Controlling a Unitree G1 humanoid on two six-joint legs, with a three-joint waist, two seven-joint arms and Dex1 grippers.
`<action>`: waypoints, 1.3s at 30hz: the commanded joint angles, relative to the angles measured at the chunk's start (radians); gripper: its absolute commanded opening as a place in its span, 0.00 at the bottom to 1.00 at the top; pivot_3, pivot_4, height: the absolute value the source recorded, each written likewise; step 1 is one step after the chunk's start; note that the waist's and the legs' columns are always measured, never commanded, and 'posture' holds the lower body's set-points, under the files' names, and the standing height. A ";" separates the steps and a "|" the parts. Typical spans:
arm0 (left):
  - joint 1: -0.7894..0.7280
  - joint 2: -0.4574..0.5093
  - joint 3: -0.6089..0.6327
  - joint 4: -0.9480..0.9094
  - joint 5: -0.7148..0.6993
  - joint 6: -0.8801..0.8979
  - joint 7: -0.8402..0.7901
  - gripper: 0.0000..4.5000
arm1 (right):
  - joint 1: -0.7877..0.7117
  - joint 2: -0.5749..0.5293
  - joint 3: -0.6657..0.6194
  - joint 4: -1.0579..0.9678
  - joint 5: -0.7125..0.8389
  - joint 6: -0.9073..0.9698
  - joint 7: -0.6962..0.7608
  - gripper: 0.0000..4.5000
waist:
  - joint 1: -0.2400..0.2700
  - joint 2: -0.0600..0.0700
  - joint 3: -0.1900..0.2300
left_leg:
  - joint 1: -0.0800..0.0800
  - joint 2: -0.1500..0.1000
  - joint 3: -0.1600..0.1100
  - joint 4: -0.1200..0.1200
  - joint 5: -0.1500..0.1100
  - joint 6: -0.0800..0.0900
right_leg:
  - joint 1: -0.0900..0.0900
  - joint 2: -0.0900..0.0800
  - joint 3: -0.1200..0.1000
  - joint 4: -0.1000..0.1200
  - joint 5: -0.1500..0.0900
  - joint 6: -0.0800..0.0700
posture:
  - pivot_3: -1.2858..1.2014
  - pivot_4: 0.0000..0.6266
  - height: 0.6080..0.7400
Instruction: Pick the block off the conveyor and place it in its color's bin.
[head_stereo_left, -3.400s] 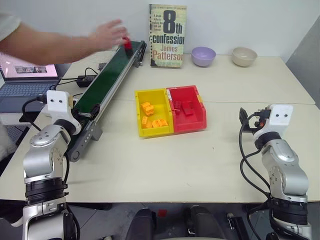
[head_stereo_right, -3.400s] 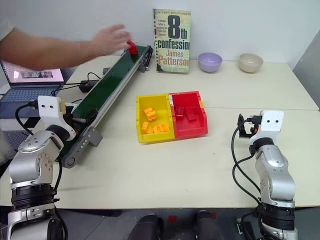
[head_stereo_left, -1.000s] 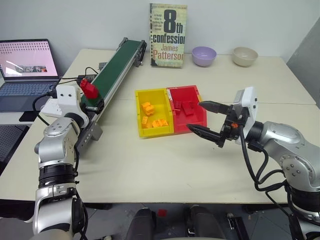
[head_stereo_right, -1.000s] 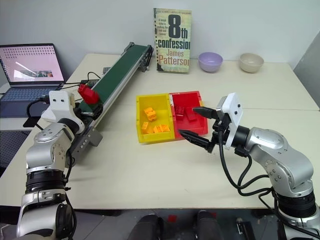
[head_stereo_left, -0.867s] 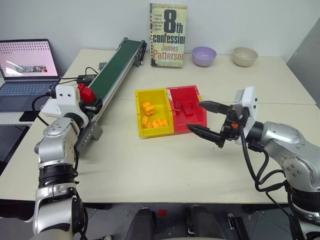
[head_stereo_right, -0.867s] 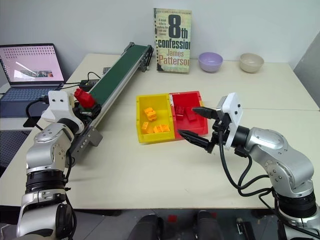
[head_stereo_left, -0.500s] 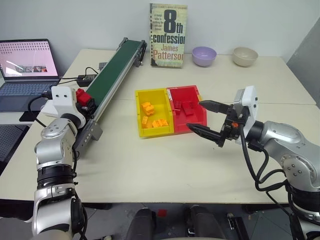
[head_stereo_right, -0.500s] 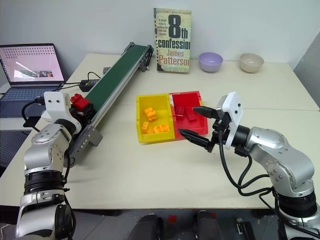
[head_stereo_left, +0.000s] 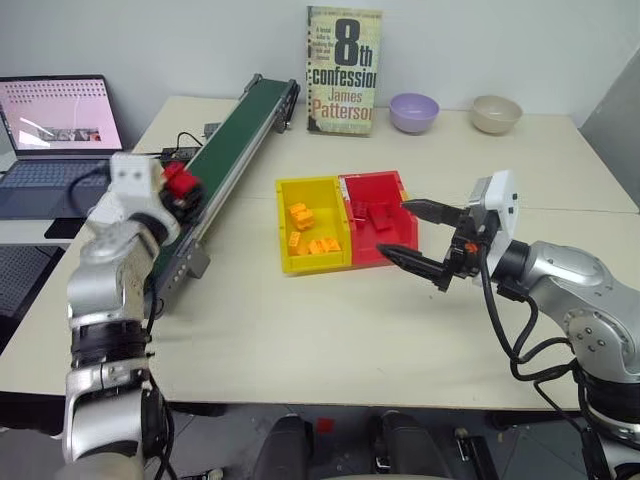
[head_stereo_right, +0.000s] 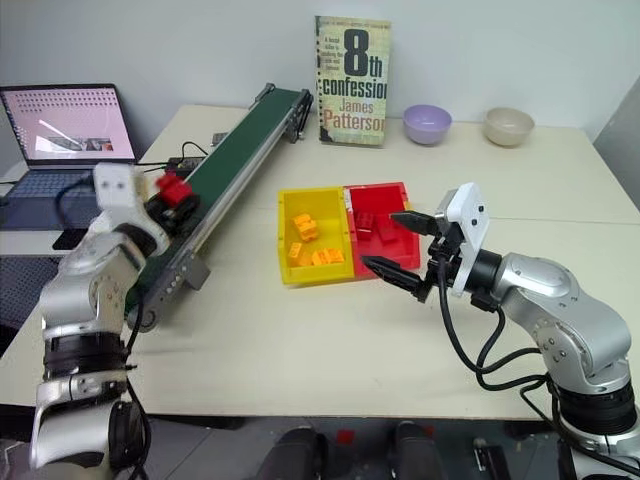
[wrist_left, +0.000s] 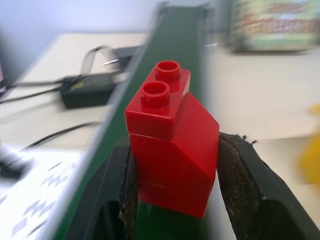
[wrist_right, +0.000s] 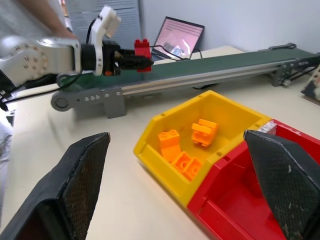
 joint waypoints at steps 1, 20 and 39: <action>-0.132 0.017 -0.125 -0.043 -0.043 0.041 -0.201 0.42 | 0.055 -0.028 -0.066 -0.110 -0.039 0.036 -0.111 1.00 | 0.003 0.000 0.000 | 0.000 0.000 0.001 0.000 0.000 0.000 | 0.000 0.000 0.000 0.000 0.000 0.000 | 0.52 0.24 1.00; -0.489 -0.312 -0.450 0.603 0.170 -0.457 -0.605 0.42 | 0.259 0.075 -0.101 -0.386 -0.037 0.215 -0.459 1.00 | -0.013 0.000 0.000 | 0.000 0.000 0.004 0.000 0.000 0.001 | -0.001 0.004 0.002 -0.002 0.000 0.000 | 0.52 0.24 1.00; -0.602 -0.364 -0.366 0.892 0.249 -0.639 -0.549 0.99 | 0.258 0.060 -0.130 -0.366 -0.044 0.227 -0.493 1.00 | -0.015 0.000 0.000 | 0.000 0.001 0.004 0.000 0.000 0.001 | -0.001 0.004 0.001 -0.002 0.000 0.001 | 0.52 0.24 1.00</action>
